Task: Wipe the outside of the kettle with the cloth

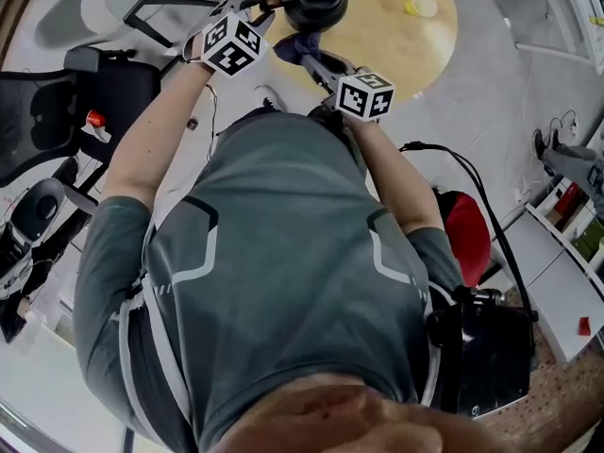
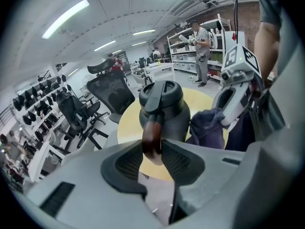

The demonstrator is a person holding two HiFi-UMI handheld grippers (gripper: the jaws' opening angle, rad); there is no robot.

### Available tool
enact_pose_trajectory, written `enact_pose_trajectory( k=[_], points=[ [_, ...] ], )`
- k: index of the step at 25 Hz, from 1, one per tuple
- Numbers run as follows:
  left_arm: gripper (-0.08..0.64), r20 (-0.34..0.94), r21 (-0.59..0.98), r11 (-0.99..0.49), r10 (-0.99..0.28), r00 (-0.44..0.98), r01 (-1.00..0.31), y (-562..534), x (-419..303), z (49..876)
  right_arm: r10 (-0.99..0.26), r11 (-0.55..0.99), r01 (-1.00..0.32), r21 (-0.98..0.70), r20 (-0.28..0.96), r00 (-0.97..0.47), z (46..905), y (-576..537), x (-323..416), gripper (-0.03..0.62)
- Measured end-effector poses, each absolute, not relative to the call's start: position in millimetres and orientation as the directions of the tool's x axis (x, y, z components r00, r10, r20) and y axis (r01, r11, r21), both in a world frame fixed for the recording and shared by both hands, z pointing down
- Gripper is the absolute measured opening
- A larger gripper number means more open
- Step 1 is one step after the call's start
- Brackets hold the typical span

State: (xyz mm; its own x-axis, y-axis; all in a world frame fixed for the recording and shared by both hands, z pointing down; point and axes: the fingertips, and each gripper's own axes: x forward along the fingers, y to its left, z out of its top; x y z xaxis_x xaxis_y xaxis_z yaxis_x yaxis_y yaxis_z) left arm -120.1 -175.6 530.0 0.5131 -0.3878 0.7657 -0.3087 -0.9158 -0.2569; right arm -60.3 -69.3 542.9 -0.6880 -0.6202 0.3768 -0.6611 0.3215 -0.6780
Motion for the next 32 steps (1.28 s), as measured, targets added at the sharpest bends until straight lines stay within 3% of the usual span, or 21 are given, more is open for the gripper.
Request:
enact_pose_trajectory(
  k=[7,16,23,32],
  points=[
    [0.121,0.771,-0.233,-0.916,-0.379,0.512,-0.327,-179.6,-117.6,531.0,-0.642,0.331,-0.706,-0.626,0.400,-0.654,536.0,-65.6,36.3,0.067],
    [0.129,0.818,-0.341,-0.881,-0.450,0.359,-0.327,-202.1,-111.9,524.9,-0.598,0.455,-0.680,-0.575,0.369,-0.712,528.9,-167.0,112.9,0.066],
    [0.137,0.800,-0.423,-0.843,-0.519,0.300,-0.331,-233.2,-105.1,531.4,-0.499,0.501,-0.610,-0.614,0.371,-0.783,581.5,-257.5,97.2,0.066],
    [0.140,0.785,-0.441,-0.824,-0.546,0.291,-0.357,-249.5,-115.5,532.2,-0.224,0.630,-0.416,-0.656,0.360,-0.906,634.2,-297.4,11.2,0.066]
  ],
)
